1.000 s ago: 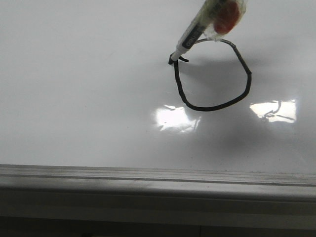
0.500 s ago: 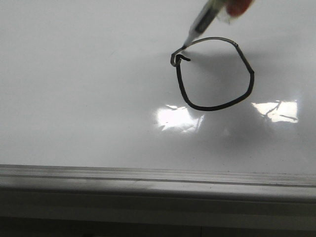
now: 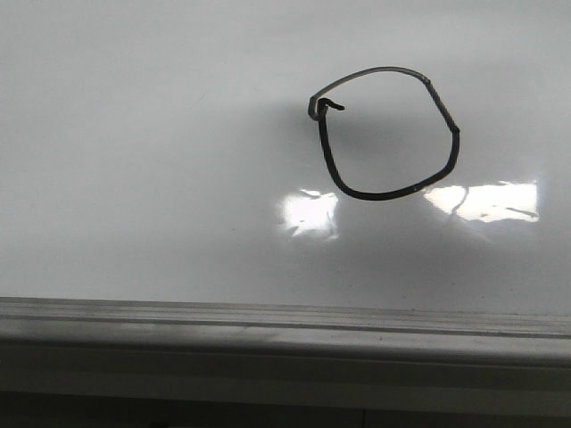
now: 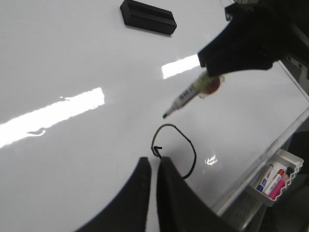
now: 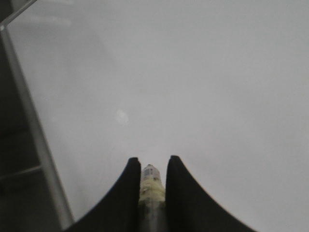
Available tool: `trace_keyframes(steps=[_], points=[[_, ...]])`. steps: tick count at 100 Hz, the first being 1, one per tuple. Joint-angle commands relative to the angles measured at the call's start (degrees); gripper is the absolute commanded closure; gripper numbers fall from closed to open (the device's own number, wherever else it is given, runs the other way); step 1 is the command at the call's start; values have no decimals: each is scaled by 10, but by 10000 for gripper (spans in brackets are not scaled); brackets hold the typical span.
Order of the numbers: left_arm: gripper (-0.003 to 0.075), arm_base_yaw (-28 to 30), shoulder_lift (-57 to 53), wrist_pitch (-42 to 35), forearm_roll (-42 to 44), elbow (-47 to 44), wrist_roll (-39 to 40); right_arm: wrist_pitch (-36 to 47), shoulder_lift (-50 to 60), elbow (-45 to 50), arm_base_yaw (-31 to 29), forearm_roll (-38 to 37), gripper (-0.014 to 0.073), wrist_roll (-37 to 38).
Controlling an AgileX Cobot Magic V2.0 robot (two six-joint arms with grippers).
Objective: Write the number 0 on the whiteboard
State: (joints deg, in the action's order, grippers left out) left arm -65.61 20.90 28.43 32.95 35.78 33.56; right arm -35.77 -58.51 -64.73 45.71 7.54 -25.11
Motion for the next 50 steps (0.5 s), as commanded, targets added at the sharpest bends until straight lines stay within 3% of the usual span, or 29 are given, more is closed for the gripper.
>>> trace_keyframes(steps=[1,12,19,26,40,50], points=[[558,-1,22,-27,-22,33,-42,-18,-4,-19,34,-3,669,-21],[267,-1,61,15,-117,66,-165,-39,-18,-19,87,-3,669,-31],[176,-1,95,52,-195,91,-252,-32,-27,-19,115,-3,669,-35],[185,-1,129,96,-272,118,-359,-14,-33,-22,140,-3,669,-35],[264,-1,184,136,-391,155,-489,-5,-48,-38,174,-3,669,-35],[295,-1,212,147,-428,172,-509,-5,-57,-58,199,-3,669,-35]])
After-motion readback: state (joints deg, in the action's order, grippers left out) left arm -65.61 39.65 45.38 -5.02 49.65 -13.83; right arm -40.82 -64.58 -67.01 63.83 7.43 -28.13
